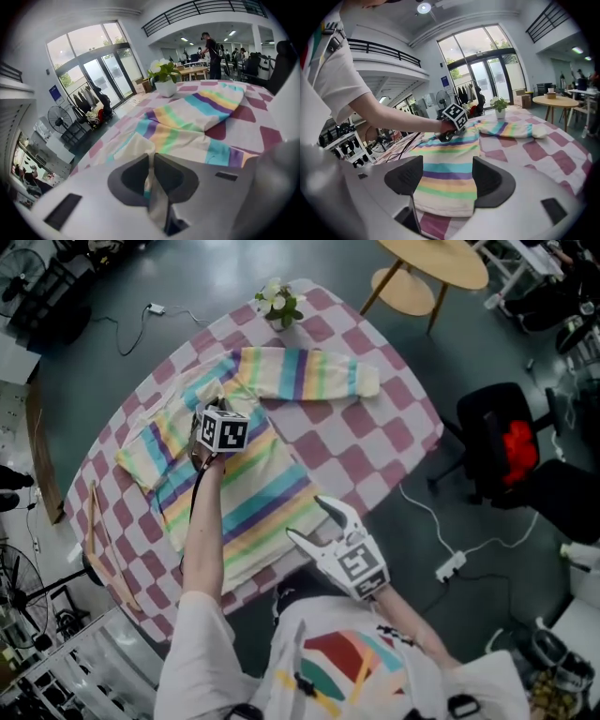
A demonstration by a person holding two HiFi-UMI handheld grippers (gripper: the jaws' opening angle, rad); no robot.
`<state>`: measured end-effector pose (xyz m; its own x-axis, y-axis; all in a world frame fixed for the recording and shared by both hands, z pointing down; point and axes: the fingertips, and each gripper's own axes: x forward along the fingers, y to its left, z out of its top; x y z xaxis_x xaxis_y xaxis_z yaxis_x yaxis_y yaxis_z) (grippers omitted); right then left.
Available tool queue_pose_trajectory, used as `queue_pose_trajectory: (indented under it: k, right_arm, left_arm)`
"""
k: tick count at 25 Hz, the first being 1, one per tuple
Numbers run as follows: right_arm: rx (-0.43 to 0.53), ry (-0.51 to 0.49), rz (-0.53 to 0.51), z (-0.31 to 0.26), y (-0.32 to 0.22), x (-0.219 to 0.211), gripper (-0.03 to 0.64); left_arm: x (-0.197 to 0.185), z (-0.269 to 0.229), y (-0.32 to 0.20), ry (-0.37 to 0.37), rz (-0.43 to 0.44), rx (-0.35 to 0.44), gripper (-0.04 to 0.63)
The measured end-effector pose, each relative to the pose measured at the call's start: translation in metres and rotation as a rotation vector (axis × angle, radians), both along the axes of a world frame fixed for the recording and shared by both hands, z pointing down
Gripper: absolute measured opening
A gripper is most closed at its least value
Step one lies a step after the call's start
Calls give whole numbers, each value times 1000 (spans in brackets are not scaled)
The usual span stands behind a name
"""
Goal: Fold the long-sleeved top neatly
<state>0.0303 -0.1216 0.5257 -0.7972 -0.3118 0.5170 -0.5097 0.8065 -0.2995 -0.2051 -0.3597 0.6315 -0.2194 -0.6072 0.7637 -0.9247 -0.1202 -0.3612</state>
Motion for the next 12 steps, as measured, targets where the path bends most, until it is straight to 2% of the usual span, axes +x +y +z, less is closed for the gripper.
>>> queue_pose_trajectory:
  k: [4,5,6,7,10,12]
  right_arm:
    - [-13,-11,10,10,-6,16,328]
    - [-14,-15,8,12,-7,18,328]
    - [-17,-15,2,12,-9,19,328]
    - [-20,-18,-2,11,-10,20,328]
    - [-14,-48,13,12,-15,22,328]
    - [-15,-55,21,12,-18,25,328]
  left_arm:
    - [8,5,-5,16,-5,-5,37]
    - [13,5,-6,35,4,-7,66]
    - [19,3,-8,55,16,-4,138]
    - [25,-1,-10,71,30,8,171]
    - [54,-25,-21,99,97,73,204]
    - [83,-46,-33,94,187,110,210]
